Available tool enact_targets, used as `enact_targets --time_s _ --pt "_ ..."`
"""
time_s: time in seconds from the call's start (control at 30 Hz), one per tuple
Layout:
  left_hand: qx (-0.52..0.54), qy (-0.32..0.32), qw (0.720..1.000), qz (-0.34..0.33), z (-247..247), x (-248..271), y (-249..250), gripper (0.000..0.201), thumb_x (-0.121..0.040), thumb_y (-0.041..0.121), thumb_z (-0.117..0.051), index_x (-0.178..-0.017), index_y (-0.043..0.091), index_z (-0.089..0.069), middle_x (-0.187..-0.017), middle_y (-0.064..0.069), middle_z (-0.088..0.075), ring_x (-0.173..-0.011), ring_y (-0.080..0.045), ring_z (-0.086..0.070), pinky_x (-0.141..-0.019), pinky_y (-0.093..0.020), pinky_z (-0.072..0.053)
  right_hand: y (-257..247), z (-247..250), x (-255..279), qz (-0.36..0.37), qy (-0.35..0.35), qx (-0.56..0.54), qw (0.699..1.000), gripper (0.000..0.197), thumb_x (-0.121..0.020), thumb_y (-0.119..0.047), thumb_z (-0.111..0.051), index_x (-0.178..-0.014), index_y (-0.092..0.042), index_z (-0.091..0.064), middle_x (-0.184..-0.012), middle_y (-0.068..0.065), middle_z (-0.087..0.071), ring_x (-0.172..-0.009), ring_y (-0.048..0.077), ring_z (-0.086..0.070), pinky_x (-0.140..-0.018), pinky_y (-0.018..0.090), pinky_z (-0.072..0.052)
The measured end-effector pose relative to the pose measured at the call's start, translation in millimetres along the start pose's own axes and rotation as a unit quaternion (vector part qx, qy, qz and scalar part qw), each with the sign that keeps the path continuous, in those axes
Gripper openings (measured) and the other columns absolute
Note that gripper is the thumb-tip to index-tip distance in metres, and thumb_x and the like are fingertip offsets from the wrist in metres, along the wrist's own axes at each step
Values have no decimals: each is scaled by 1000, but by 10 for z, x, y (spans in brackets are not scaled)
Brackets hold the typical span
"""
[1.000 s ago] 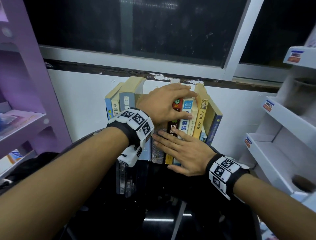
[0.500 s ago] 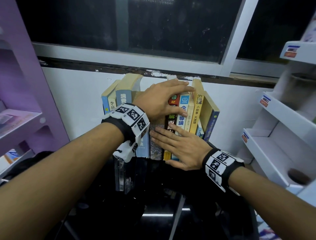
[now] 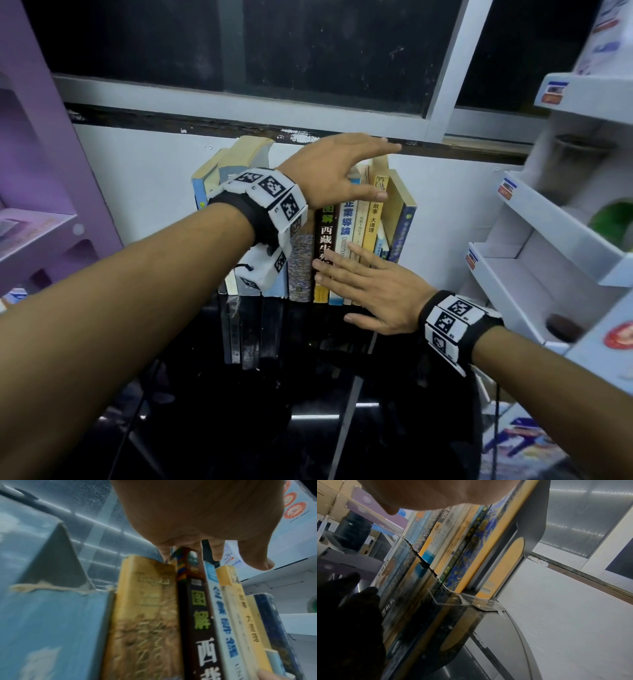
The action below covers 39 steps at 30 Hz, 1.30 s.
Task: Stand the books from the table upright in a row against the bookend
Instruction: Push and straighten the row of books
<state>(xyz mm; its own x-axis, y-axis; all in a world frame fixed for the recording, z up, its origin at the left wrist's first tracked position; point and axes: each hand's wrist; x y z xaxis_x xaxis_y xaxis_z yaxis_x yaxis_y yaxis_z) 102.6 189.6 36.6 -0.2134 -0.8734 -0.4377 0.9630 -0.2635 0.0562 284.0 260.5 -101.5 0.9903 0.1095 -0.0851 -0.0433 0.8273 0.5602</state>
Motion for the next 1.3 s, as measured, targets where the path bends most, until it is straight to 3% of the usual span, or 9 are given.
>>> enact_targets --time_s 0.17,0.37,0.57,1.3 --pt "-46 -48 998 -18 -56 -190 171 71 -88 65 -43 -149 34 -27 -156 4 -29 -144 -17 -24 -116 -44 -24 82 -12 -3 0 3 0 1000 74 -98 -53 -31 -156 -11 -12 -163 7 -4 -151 23 1 -121 48 -2" --pt "-142 -114 983 -10 -74 -232 149 76 -84 72 -43 -149 44 -15 -159 10 -20 -142 -18 -30 -103 -48 -39 125 -92 -15 5 3 4 1000 77 -97 -56 -32 -155 -10 -12 -163 8 -4 -151 23 2 -121 48 -1" --pt "-183 -111 977 -8 -68 -249 171 84 -83 62 -56 -150 41 -10 -160 10 -16 -135 -24 -41 -96 -44 -44 144 -133 -54 8 -1 8 1000 80 -96 -58 -30 -156 -10 -10 -163 8 -1 -151 22 4 -121 49 0" --pt "-206 -110 972 -12 -67 -265 168 90 -82 66 -53 -152 36 -4 -160 8 -15 -126 -28 -51 -88 -41 -48 181 -168 -74 11 -4 7 1000 83 -94 -59 -34 -156 -10 -9 -164 7 0 -151 22 6 -121 49 1"
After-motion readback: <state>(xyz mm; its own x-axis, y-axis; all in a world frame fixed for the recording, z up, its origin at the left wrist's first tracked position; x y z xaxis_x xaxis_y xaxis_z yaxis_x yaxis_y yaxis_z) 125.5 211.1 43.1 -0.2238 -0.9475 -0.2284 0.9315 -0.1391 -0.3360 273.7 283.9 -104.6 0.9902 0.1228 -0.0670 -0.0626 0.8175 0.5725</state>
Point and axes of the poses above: each hand's wrist, its own x-axis away from the middle knuckle, its own z-axis out of the back of the hand, y = z × x
